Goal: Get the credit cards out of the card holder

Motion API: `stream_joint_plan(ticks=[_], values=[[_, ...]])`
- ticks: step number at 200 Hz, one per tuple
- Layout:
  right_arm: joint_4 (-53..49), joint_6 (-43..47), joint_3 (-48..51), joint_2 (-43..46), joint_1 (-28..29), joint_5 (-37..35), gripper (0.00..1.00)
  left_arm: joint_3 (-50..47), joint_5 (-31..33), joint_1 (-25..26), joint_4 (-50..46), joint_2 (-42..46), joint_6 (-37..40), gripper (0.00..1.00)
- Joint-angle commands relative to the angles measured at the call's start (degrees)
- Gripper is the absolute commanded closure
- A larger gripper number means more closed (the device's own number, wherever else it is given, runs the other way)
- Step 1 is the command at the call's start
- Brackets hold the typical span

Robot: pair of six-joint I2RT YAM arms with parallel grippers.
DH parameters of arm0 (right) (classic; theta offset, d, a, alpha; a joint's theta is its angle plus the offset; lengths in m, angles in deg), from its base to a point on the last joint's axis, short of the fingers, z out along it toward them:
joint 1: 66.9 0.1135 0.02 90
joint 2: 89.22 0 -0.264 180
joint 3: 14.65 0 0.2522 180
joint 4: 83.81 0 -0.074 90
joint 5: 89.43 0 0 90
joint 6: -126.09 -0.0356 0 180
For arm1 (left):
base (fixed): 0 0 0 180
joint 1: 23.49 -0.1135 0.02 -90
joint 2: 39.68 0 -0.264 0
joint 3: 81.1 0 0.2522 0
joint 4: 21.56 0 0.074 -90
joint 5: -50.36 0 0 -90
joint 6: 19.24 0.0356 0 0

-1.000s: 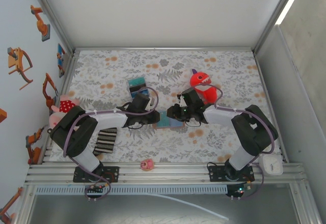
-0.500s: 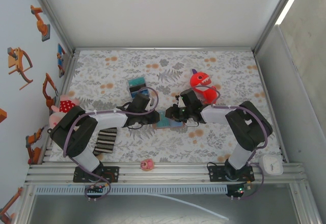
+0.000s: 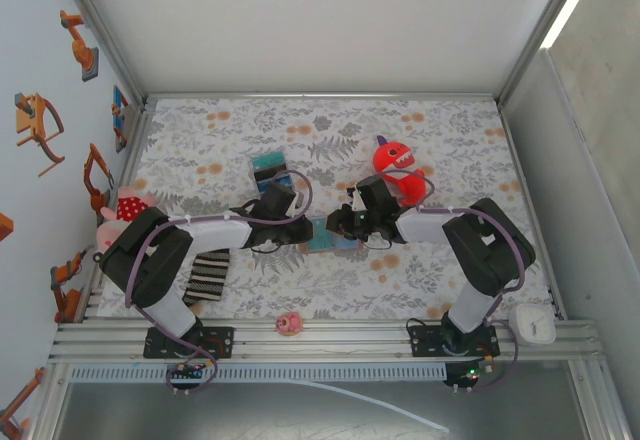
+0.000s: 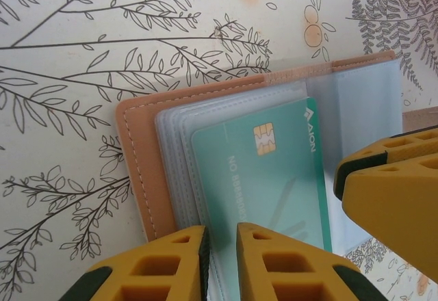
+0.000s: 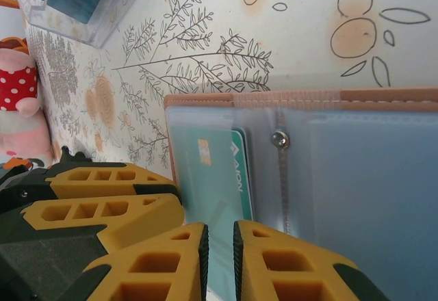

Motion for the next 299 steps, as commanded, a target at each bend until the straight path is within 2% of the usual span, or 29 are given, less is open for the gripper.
stream_joint_plan(ticks=[1, 160, 205, 243, 299], values=[[-0.34, -0.26, 1.06, -0.02, -0.34, -0.68, 0.83, 0.78, 1.14, 0.57, -3.36, -1.42, 1.17, 0.81], [0.38, -0.5, 0.93, -2.83, -0.88, 0.3, 0.84, 2.11, 1.08, 0.54, -4.57, -2.03, 1.27, 0.82], [2.24, -1.08, 1.15, -2.99, -0.88, 1.52, 0.89, 2.14, 1.09, 0.56, -4.65, -2.46, 1.27, 0.82], [7.24, -3.11, 2.26, -3.21, -0.88, 3.56, 0.91, 2.2, 0.98, 0.56, -4.49, -2.78, 1.35, 0.83], [12.28, -5.27, 3.35, -4.65, -0.97, 5.52, 0.88, 2.19, 0.67, 0.56, -4.2, -3.33, 1.27, 0.84]])
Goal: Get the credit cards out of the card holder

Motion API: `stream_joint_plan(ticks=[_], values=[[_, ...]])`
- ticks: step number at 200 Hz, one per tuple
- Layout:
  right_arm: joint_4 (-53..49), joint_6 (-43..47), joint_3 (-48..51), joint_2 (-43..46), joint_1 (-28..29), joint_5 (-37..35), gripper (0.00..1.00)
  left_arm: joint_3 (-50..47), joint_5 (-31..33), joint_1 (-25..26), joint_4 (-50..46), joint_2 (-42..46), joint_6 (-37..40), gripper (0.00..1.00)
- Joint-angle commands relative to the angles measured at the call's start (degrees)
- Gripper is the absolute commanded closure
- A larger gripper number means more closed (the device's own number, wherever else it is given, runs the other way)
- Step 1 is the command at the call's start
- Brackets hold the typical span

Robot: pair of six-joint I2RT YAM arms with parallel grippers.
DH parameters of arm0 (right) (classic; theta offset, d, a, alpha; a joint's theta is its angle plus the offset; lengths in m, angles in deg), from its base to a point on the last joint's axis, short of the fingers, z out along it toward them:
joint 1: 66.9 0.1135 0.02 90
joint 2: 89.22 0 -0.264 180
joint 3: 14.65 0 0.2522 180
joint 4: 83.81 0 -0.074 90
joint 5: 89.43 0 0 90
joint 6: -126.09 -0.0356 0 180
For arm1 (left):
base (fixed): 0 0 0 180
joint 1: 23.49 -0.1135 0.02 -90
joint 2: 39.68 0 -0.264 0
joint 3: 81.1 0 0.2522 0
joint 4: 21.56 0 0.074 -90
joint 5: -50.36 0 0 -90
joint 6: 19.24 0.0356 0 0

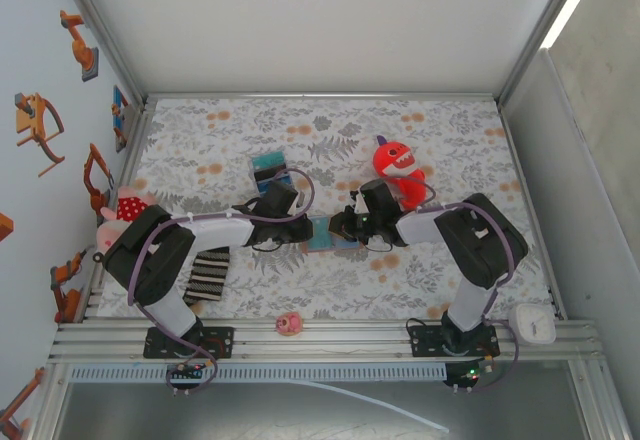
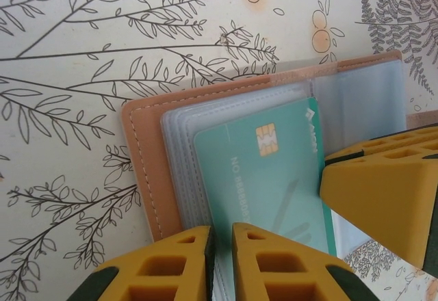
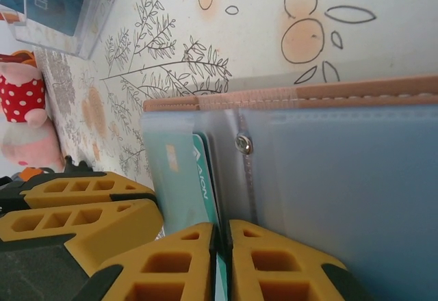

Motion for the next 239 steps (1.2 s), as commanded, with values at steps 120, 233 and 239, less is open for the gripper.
stream_joint_plan(ticks=[120, 233, 239], values=[[-7.11, 5.11, 1.16, 4.5, -2.05, -2.33, 1.0, 0.36, 0.92, 0.28, -2.91, -2.18, 0.91, 0.9], [-19.36, 10.79, -2.57, 8.51, -2.05, -7.37, 1.0, 1.46, 3.88, 0.66, -3.56, 2.09, 6.78, 0.74], [-19.4, 10.7, -2.64, 8.57, -2.05, -7.35, 1.0, 1.62, 4.74, 0.81, -3.74, 2.69, 7.39, 0.66]])
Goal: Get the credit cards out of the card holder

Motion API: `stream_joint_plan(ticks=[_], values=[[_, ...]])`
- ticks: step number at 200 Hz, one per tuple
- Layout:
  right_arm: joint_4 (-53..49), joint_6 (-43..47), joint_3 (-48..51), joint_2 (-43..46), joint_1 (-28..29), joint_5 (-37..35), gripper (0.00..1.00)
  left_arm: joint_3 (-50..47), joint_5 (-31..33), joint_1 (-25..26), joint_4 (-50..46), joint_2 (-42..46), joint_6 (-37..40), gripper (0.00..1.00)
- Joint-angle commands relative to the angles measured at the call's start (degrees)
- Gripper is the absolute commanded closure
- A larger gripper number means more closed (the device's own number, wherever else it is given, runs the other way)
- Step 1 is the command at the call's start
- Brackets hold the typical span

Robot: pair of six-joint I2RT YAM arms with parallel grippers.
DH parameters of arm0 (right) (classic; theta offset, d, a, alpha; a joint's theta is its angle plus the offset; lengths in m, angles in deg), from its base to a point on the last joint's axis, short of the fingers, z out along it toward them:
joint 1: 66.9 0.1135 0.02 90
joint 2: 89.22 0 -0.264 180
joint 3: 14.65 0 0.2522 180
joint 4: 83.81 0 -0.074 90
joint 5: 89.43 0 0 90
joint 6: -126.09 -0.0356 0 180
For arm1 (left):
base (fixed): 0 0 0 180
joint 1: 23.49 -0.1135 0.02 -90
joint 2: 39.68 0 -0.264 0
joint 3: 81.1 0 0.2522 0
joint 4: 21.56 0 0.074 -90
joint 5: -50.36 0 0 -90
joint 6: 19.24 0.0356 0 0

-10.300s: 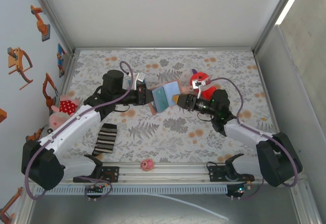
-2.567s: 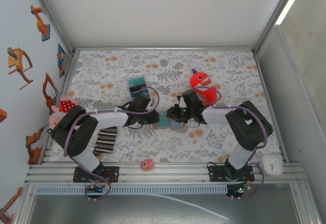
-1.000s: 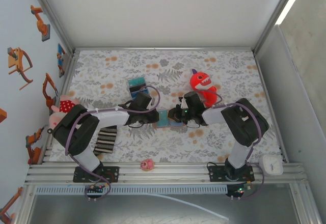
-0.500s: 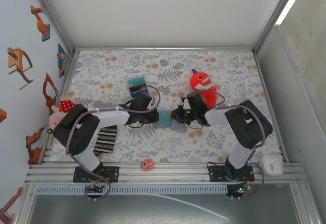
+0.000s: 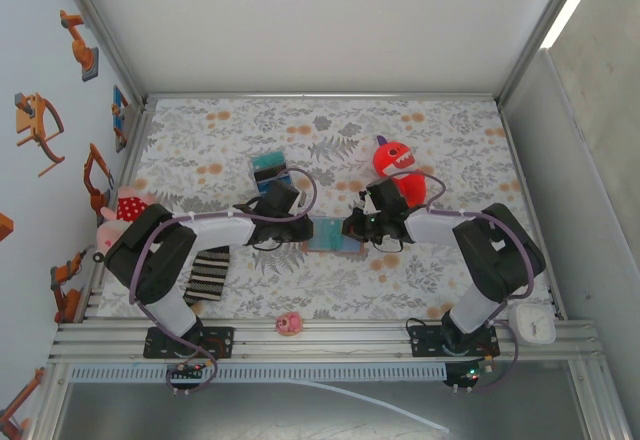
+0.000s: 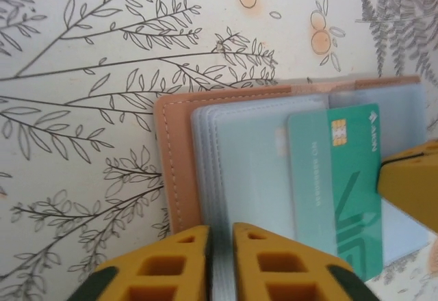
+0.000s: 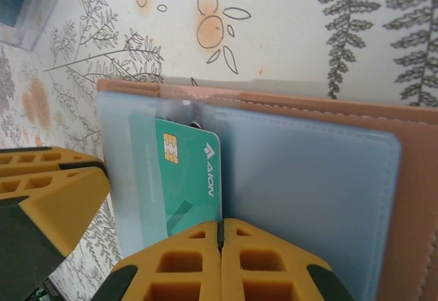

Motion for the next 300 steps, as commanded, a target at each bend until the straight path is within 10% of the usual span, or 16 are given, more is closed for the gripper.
stream_joint_plan(ticks=[1, 46, 114, 300], values=[[-2.12, 1.19, -1.48, 1.67, -0.28, -1.25, 1.0, 0.97, 3.28, 0.69, -2.92, 2.98, 3.68, 0.65], [-1.96, 0.97, -1.68, 1.6, -0.28, -0.81, 1.0, 3.14, 10.19, 2.52, -6.97, 2.97, 7.27, 0.45], [-1.44, 0.72, -2.29, 1.6, -0.28, 0.13, 1.0, 8.25, 15.58, 6.65, -12.39, -3.74, 10.01, 0.41], [24.83, -8.55, 4.39, -4.95, -0.72, 10.44, 0.81, 8.37, 14.21, 7.91, -15.19, -6.28, 6.44, 0.58]])
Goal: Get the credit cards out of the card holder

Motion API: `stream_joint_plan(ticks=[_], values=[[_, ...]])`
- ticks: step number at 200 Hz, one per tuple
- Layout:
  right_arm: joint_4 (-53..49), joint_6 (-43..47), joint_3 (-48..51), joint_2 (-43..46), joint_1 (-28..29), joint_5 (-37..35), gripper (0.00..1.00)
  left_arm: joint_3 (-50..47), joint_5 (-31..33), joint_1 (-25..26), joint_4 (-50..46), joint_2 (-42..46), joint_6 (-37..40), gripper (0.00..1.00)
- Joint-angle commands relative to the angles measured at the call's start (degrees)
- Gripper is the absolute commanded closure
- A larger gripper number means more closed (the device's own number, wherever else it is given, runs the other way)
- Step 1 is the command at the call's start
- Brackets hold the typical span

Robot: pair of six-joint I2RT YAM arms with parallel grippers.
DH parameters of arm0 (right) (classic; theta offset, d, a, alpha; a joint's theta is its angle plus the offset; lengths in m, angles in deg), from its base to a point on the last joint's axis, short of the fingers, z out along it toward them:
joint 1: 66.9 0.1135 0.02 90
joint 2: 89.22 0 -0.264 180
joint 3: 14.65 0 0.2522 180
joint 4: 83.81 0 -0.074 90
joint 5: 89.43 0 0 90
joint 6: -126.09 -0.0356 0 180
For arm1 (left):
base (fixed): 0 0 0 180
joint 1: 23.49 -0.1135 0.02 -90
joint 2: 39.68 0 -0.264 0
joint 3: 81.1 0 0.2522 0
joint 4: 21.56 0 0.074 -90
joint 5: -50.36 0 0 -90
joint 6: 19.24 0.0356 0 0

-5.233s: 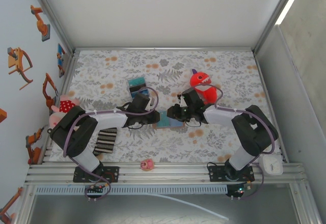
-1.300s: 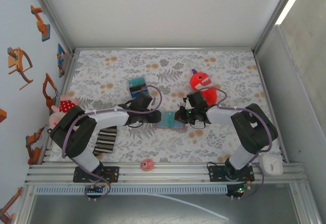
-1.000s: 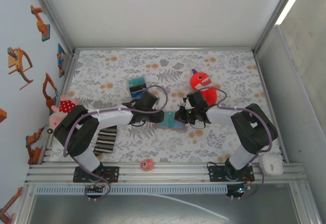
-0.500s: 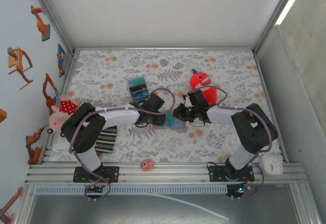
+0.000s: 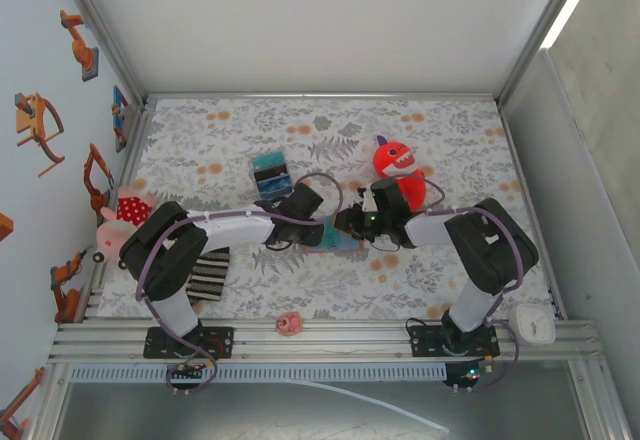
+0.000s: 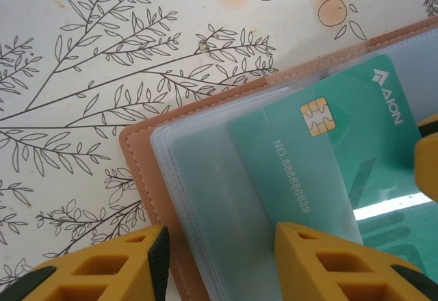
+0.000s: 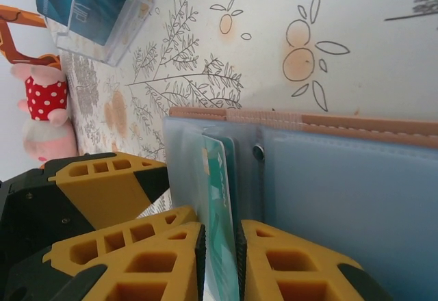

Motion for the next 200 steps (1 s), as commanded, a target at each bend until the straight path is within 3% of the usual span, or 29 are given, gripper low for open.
stream_joint_plan(ticks=[1, 50, 85, 148, 200], values=[[5.06, -1.53, 0.34, -1.36, 0.5, 2.31, 0.81, -0.39, -1.27, 0.41, -3.35, -2.21, -0.79, 0.58], [4.95, -1.36, -0.2, -2.31, 1.03, 2.13, 0.73, -0.21, -1.66, 0.46, -2.75, -2.79, -1.11, 0.59], [3.27, -0.56, -0.93, -2.32, 1.21, 1.57, 0.79, 0.05, -1.53, 0.41, -2.57, -2.53, -1.21, 0.59], [-21.79, 11.77, -5.72, 6.88, 1.21, -10.36, 0.94, -0.49, -0.89, 0.35, -3.25, -0.49, -1.35, 0.59], [-30.5, 17.7, -9.7, 11.49, 1.25, -14.38, 0.99, 0.27, -0.32, 0.33, -4.04, 2.64, -0.93, 0.57]])
